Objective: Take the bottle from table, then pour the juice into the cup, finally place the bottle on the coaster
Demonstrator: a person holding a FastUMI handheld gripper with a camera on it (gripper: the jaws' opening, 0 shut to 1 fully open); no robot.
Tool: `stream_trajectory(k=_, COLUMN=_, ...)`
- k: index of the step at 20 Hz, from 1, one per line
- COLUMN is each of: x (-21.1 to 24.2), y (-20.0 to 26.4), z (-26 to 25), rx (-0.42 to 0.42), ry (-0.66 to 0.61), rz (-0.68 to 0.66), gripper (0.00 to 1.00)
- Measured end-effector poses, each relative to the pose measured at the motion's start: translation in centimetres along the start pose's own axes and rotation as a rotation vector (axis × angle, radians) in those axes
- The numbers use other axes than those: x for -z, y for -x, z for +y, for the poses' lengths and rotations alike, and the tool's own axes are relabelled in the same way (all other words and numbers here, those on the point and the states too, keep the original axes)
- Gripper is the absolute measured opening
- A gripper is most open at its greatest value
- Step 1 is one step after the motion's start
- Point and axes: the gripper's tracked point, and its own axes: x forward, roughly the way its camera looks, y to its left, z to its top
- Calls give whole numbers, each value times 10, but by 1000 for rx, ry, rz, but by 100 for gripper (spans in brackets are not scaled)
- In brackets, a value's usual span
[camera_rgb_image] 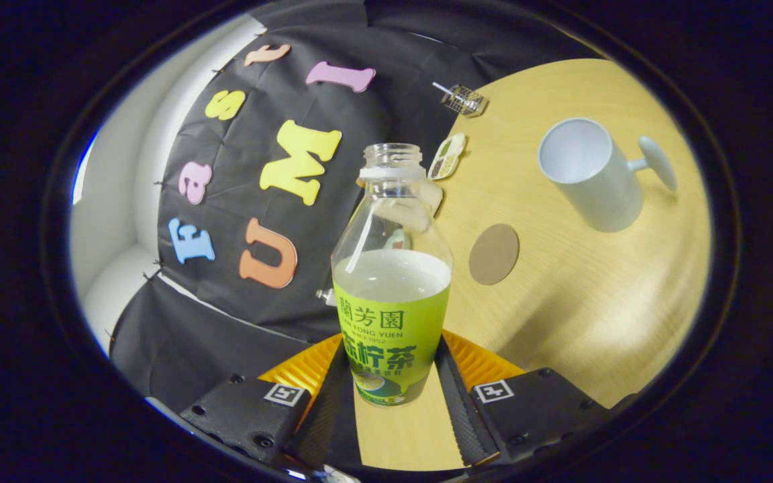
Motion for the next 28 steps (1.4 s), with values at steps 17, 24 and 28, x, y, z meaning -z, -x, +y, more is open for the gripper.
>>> stream_trajectory(k=17, x=-56, y=-12, z=34, rx=-217, ry=-410, rz=-92, gripper=77)
stream_trajectory(k=24, x=-63, y=-13, z=44, rx=-257, ry=-535, rz=-85, gripper=76)
stream_trajectory(k=28, x=-63, y=-8, z=46, rx=-268, ry=-570, rz=-88, gripper=77)
